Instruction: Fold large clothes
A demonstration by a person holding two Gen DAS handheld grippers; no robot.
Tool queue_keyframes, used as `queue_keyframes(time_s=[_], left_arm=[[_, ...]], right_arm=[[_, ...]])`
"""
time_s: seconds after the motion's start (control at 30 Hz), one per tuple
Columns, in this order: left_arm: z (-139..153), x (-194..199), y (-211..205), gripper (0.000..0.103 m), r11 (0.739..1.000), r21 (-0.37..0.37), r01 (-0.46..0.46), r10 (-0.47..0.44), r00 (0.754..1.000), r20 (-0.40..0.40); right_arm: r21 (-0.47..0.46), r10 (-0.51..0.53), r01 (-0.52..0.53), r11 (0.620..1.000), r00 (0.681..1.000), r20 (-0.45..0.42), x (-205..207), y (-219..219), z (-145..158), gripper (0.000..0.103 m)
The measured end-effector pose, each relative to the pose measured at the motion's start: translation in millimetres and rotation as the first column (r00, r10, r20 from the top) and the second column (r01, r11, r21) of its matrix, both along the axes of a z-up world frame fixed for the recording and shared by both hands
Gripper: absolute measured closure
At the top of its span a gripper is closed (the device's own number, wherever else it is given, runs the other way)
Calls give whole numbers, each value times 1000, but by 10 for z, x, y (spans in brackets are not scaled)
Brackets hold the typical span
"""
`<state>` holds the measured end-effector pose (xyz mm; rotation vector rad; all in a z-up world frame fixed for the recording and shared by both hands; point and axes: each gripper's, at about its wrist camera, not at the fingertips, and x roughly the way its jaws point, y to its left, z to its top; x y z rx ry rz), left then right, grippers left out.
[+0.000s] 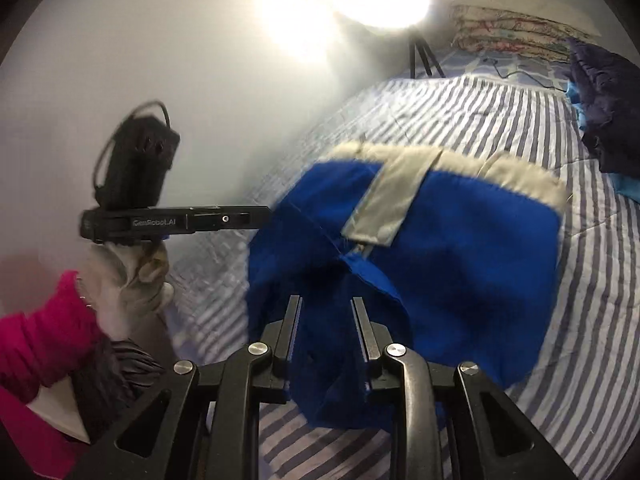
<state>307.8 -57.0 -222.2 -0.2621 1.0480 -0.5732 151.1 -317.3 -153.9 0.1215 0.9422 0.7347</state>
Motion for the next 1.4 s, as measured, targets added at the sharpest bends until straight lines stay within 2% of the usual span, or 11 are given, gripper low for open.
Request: queue_keyframes(time_s=[0.07, 0.17, 0.3, 0.4, 0.53, 0.63, 0.8, 1.0, 1.07, 1.17, 1.4], left_arm=[[-99, 60, -34, 95, 1000, 23, -18, 18, 1000, 2], [-296, 195, -66, 95, 990, 133, -41, 38, 999, 24], [-513, 280, 8, 95, 993, 114, -35, 38, 999, -28], [-309, 275, 65, 95, 997, 69, -35, 37, 999, -25], [136, 431, 108, 95, 997, 45, -64, 60, 994, 96], [207, 698, 106, 90, 994, 42, -98, 93, 989, 111], [-178, 1214, 102, 90, 979, 143, -147, 140, 988, 62], [-628, 1400, 223, 90, 985, 58, -164, 166, 986, -29], [-668, 1350, 192, 91, 984, 76, -158, 157, 987, 17], [-551, 1319, 142, 91, 982, 127, -143, 140, 990, 32], [-90, 963, 505, 91, 982, 37, -185, 182, 981, 72]], right_arm=[[-3, -55, 55, 998, 998, -14, 152, 15, -79, 80], [-91, -150, 150, 985, 989, 2, 345, 15, -218, 80], [-163, -194, 182, 970, 979, -61, 512, 13, -561, 86], [-160, -170, 161, 974, 984, -45, 445, 20, -397, 83], [-24, -213, 215, 976, 976, 45, 486, -192, 10, 78], [-42, -276, 280, 959, 957, 89, 656, -279, 131, 75], [-109, -301, 307, 945, 951, 68, 1016, -245, -58, 75], [-152, -304, 304, 941, 952, 25, 1301, -360, -393, 81], [-87, -324, 320, 943, 945, -33, 1342, -479, -589, 82], [-104, -325, 320, 942, 945, -30, 1328, -474, -497, 81], [-60, -360, 358, 932, 933, -17, 893, -835, -55, 76]])
